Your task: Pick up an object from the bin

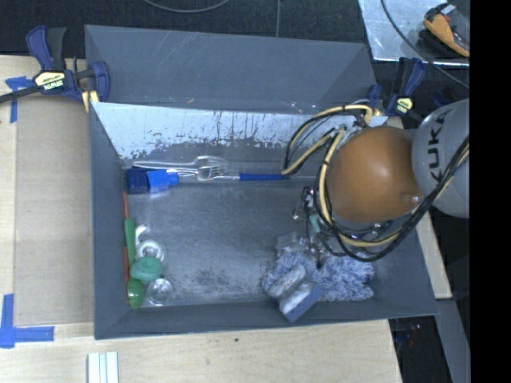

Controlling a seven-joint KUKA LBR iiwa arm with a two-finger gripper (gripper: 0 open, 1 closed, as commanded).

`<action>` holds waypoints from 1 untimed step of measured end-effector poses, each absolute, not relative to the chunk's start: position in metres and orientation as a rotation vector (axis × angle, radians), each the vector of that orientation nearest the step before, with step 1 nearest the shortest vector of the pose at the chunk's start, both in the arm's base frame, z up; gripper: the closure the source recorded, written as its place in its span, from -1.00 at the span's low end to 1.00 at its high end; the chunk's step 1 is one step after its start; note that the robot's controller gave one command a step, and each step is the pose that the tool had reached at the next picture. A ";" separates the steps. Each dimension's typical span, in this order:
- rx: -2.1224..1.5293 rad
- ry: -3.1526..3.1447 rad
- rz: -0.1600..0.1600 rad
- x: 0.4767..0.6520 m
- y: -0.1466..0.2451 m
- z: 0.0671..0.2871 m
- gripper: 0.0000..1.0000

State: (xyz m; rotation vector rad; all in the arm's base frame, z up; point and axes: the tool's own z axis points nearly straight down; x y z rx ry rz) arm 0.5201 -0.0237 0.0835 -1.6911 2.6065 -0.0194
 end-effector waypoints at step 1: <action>-1.598 2.656 -0.023 0.496 -0.024 0.109 1.00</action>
Offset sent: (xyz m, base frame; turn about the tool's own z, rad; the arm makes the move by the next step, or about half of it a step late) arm -0.0139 -0.0118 0.1009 0.0074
